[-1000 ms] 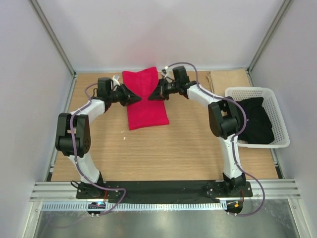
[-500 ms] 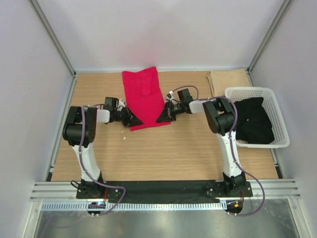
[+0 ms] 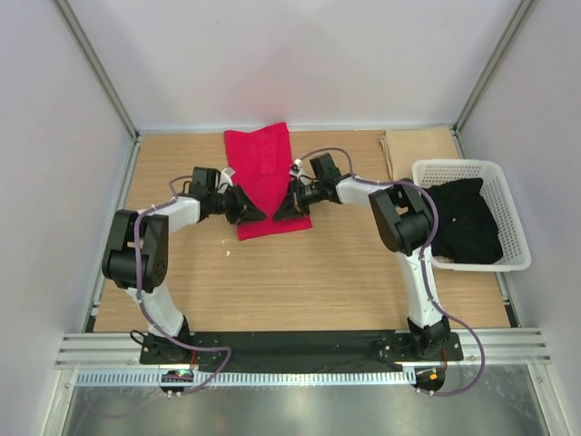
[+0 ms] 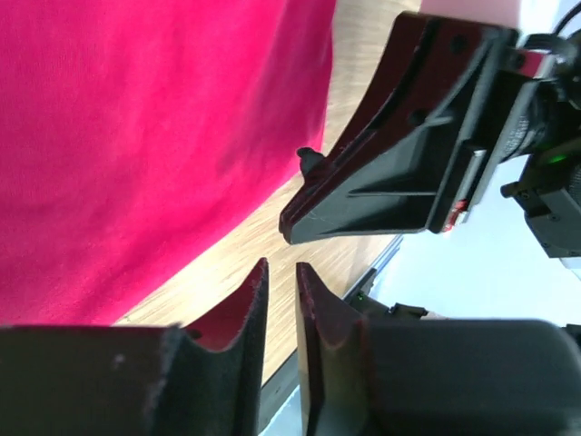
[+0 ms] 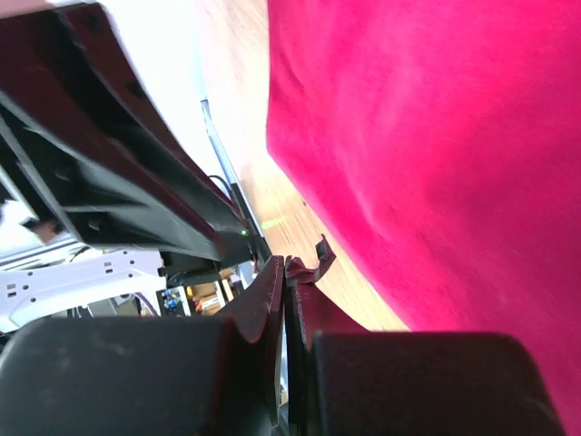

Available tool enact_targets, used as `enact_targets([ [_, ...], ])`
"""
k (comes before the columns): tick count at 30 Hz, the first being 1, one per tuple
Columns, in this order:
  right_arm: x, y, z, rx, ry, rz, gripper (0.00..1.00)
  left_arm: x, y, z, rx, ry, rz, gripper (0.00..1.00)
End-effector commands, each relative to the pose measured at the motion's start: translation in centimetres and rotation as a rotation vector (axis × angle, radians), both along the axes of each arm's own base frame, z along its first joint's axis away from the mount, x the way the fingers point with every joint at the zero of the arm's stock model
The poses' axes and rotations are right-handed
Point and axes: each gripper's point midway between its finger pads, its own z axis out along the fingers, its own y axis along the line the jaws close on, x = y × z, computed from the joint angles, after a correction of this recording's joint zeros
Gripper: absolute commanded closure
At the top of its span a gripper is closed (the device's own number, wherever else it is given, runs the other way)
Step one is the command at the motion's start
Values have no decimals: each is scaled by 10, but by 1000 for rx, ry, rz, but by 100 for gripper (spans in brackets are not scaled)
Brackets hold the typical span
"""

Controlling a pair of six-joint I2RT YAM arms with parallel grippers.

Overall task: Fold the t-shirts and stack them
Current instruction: Fold the tshirt

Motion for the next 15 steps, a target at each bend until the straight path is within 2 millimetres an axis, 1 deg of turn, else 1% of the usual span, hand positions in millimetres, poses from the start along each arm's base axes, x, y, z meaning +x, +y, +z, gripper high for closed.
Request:
enact_targets([
  [1, -1, 5, -4, 24, 34, -14, 94, -14, -4, -17, -40, 54, 6, 82],
  [2, -2, 4, -8, 25, 33, -14, 94, -18, -3, -26, -40, 81, 16, 85],
  [3, -5, 3, -14, 17, 41, -14, 94, -23, -3, -33, -45, 104, 15, 85],
  [5, -10, -5, -26, -1, 55, -19, 94, -32, 3, -51, -22, 125, 23, 85],
  [6, -15, -10, -34, -14, 75, -23, 94, -38, 6, -64, -9, 157, 27, 85],
  [8, -18, -16, -40, -25, 84, -31, 94, -46, 17, -84, 22, 198, 48, 86],
  [10, -18, -26, -48, -45, 92, -49, 94, -53, 24, -97, 45, 231, 61, 86],
  [12, -18, -34, -50, -56, 82, -48, 94, -62, 26, -100, 58, 256, 41, 88],
  [13, -20, -35, -47, -60, 75, -43, 94, -63, 26, -94, 56, 247, 40, 88],
  [15, -23, -38, -42, -74, 78, -37, 95, -71, 26, -84, 52, 240, 23, 88],
])
